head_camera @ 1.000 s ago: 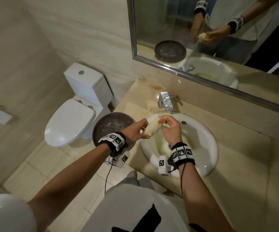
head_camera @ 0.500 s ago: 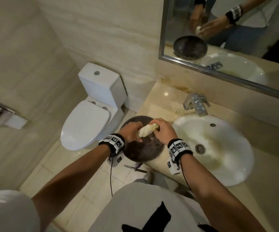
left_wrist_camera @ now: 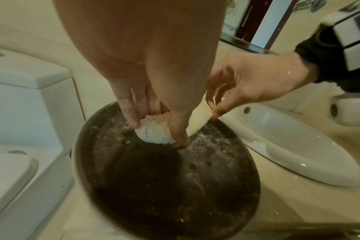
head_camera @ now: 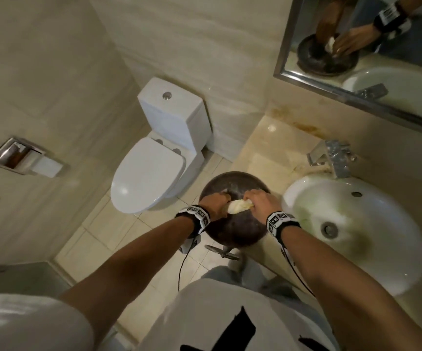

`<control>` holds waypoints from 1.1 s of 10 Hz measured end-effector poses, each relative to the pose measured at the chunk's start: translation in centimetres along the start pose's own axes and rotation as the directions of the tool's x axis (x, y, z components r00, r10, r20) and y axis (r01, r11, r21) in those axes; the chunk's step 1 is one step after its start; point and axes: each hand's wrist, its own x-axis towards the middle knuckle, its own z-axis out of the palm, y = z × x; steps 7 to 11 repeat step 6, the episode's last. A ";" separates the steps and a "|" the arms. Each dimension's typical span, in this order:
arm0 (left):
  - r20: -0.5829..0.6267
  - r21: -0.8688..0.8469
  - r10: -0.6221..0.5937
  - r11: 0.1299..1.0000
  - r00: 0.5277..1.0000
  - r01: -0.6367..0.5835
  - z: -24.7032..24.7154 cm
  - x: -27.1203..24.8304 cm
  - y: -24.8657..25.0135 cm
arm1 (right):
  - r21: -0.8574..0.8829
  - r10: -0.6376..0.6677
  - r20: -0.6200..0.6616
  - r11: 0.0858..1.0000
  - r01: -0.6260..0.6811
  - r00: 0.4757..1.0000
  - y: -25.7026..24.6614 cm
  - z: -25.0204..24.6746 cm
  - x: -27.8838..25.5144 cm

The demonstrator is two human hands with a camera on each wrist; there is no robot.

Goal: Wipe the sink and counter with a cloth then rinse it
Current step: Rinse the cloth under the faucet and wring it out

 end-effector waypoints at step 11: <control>0.075 0.123 0.065 0.990 0.995 -0.074 -4.3 4.0 0.2 | 0.323 0.187 0.108 0.922 -0.213 0.976 2.2 -1.6 0.8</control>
